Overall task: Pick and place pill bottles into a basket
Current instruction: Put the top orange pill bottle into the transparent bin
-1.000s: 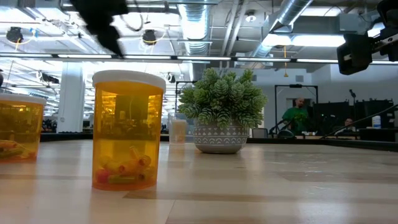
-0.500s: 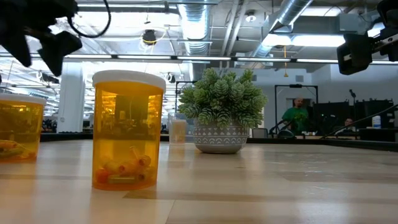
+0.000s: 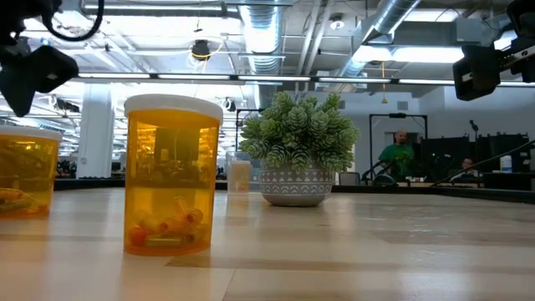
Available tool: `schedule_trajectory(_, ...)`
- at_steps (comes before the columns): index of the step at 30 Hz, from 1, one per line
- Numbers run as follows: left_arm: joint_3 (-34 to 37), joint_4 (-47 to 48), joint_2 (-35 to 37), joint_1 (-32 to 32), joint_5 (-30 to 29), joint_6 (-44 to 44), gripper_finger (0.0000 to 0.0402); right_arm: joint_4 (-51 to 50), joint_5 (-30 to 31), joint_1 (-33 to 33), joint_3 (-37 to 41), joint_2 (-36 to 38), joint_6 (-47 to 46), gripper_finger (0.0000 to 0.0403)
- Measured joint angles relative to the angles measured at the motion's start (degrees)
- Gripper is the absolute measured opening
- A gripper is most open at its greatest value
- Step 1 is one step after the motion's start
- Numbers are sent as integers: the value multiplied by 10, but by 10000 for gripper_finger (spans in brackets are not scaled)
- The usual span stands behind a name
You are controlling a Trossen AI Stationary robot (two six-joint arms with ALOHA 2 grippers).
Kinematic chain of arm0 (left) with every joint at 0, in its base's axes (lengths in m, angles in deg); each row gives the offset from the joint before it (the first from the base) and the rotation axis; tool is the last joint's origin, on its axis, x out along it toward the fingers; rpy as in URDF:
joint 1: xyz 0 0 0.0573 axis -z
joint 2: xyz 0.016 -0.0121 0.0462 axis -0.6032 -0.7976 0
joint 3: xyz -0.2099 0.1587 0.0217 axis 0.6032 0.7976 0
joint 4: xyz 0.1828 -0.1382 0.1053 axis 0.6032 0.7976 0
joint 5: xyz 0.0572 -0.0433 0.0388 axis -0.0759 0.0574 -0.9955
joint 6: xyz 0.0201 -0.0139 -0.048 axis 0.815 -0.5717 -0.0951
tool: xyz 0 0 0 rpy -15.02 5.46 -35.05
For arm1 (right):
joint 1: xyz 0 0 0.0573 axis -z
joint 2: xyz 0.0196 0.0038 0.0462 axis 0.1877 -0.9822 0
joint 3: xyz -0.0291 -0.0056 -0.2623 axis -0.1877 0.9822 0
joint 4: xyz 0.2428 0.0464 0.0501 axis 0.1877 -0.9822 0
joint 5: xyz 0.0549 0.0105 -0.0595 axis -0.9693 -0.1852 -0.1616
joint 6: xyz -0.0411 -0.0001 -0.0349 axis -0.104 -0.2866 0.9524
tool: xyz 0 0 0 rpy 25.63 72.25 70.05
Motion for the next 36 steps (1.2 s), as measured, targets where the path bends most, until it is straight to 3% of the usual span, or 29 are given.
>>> schedule_trajectory(5,8,-73,-62,47,-63,-5,261,0,0,0,0,0,0,260)
schedule_trajectory(8,29,-106,-111,58,-66,0,261,0,0,0,0,0,0,260)
schedule_trajectory(15,78,-214,-182,58,-66,-11,261,0,0,0,0,0,0,260)
schedule_trajectory(23,80,-329,-242,57,-80,5,261,0,0,0,0,0,0,260)
schedule_trajectory(30,80,-387,-285,54,-163,5,261,0,0,0,0,0,0,260)
schedule_trajectory(36,80,-461,-325,40,-144,4,261,0,0,0,0,0,0,260)
